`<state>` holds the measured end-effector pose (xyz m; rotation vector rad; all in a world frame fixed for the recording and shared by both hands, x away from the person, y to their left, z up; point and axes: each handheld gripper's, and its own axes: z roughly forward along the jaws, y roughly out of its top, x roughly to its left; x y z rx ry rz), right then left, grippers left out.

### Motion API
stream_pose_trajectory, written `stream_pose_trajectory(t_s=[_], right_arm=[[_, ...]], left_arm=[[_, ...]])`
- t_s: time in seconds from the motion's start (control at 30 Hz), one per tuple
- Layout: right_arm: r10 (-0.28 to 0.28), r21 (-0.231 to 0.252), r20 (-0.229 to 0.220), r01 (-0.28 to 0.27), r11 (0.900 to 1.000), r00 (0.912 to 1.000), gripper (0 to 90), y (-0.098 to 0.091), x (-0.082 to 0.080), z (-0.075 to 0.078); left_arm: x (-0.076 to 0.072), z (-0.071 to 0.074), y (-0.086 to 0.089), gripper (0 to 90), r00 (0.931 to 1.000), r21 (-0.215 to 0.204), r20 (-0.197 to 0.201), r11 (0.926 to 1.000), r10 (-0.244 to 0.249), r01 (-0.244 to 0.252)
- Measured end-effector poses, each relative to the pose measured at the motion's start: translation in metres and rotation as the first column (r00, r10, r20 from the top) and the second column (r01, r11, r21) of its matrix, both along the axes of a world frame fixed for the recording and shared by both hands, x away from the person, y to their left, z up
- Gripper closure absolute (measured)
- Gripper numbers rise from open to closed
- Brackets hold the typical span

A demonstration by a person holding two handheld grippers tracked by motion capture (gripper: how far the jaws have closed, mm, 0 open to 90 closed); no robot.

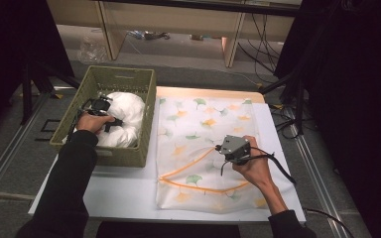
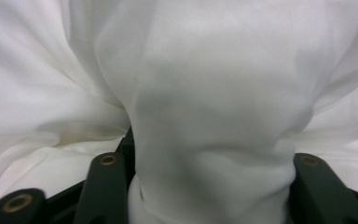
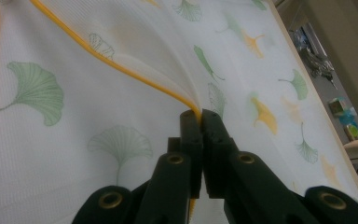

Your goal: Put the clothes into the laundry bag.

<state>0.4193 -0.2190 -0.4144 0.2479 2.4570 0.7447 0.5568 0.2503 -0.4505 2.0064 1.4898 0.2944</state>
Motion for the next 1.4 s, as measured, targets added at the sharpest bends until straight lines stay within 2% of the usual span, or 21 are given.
stream_pose_trajectory(t_s=[0.13, 0.17, 0.3, 0.4, 0.43, 0.5, 0.57, 0.63, 0.77, 0.8, 0.93, 1.0, 1.03, 1.1, 1.17, 1.23, 1.3, 1.33, 1.4], right_arm=[[-0.001, 0.001, 0.007, 0.001, 1.0, 1.0, 89.5, 0.0, 0.0, 0.001], [-0.008, 0.003, -0.005, 0.008, 1.0, 1.0, 89.5, -0.001, -0.001, 0.001], [0.008, -0.007, 0.009, -0.008, 0.9999, 0.9999, 89.5, -0.001, 0.0, 0.001], [0.01, -0.008, 0.008, -0.01, 0.9999, 0.9999, 89.6, -0.001, 0.0, 0.001], [0.005, -0.004, 0.004, -0.005, 1.0, 1.0, 89.6, -0.001, 0.0, 0.001], [-0.001, 0.002, 0.007, 0.001, 1.0, 1.0, 89.6, -0.001, 0.0, 0.002], [-0.016, 0.011, -0.002, 0.016, 0.9998, 0.9999, 89.6, -0.001, -0.001, 0.002], [-0.014, 0.011, 0.0, 0.014, 0.9998, 0.9999, 89.6, -0.002, -0.001, 0.002], [0.0, 0.002, 0.006, 0.0, 1.0, 1.0, 89.6, -0.001, 0.0, 0.001], [-0.006, 0.003, 0.002, 0.006, 1.0, 1.0, 89.6, -0.001, -0.001, 0.001], [-0.004, 0.006, 0.011, 0.004, 1.0, 0.9999, 89.6, -0.002, 0.0, 0.002], [0.016, -0.001, 0.022, -0.016, 0.9999, 0.9996, 89.6, -0.002, 0.001, 0.003], [-0.004, 0.005, 0.012, 0.004, 1.0, 0.9999, 89.6, -0.002, 0.0, 0.002], [0.02, -0.007, 0.023, -0.02, 0.9998, 0.9995, 89.6, -0.001, 0.002, 0.002], [0.016, -0.005, 0.02, -0.016, 0.9999, 0.9997, 89.6, -0.001, 0.001, 0.002], [0.018, -0.005, 0.021, -0.018, 0.9998, 0.9996, 89.6, -0.001, 0.001, 0.002], [-0.004, 0.005, 0.012, 0.004, 1.0, 0.9999, 89.6, -0.001, 0.0, 0.002], [0.014, 0.0, 0.021, -0.014, 0.9999, 0.9997, 89.6, -0.002, 0.001, 0.003], [0.013, 0.0, 0.022, -0.013, 0.9999, 0.9997, 89.6, -0.002, 0.001, 0.003]], left_arm=[[-0.003, 0.013, 0.013, 56.4, 0.9993, -0.092, 0.03, 0.9956, 0.02, -0.017], [-0.004, 0.018, 0.016, 56.9, 0.9988, -0.117, 0.043, 0.9929, 0.026, -0.021], [-0.01, 0.034, 0.027, 56.9, 0.9932, -0.215, 0.095, 0.9755, 0.068, -0.046], [-0.013, 0.047, 0.032, 56.9, 0.9879, -0.284, 0.126, 0.9575, 0.09, -0.051], [-0.014, 0.052, 0.035, 56.8, 0.9875, -0.284, 0.135, 0.9581, 0.082, -0.04], [-0.016, 0.064, 0.035, 56.9, 0.9821, -0.312, 0.162, 0.9493, 0.096, -0.041], [-0.018, 0.076, 0.034, 56.8, 0.9776, -0.335, 0.193, 0.9422, 0.084, -0.015], [-0.021, 0.089, 0.033, 56.9, 0.9735, -0.352, 0.218, 0.9358, 0.07, 0.011], [-0.028, 0.116, 0.029, 56.8, 0.965, -0.354, 0.26, 0.9334, 0.037, 0.059], [-0.03, 0.122, 0.028, 56.8, 0.9632, -0.366, 0.267, 0.9282, 0.034, 0.069], [-0.043, 0.143, 0.021, 56.8, 0.9558, -0.414, 0.294, 0.8992, -0.017, 0.143], [-0.052, 0.154, 0.018, 56.8, 0.95, -0.42, 0.309, 0.8901, -0.043, 0.177], [-0.056, 0.159, 0.015, 56.8, 0.9465, -0.419, 0.318, 0.8872, -0.056, 0.193], [-0.068, 0.17, 0.009, 56.9, 0.9357, -0.382, 0.347, 0.902, -0.063, 0.202], [-0.079, 0.179, 0.003, 56.9, 0.9272, -0.368, 0.364, 0.9012, -0.088, 0.23], [-0.09, 0.187, -0.002, 56.9, 0.9217, -0.378, 0.373, 0.8894, -0.107, 0.256], [-0.1, 0.191, -0.006, 56.9, 0.917, -0.401, 0.377, 0.8695, -0.13, 0.288], [-0.107, 0.192, -0.01, 56.9, 0.9133, -0.403, 0.379, 0.8622, -0.148, 0.307], [-0.117, 0.192, -0.016, 56.9, 0.9078, -0.401, 0.38, 0.8525, -0.178, 0.335]])
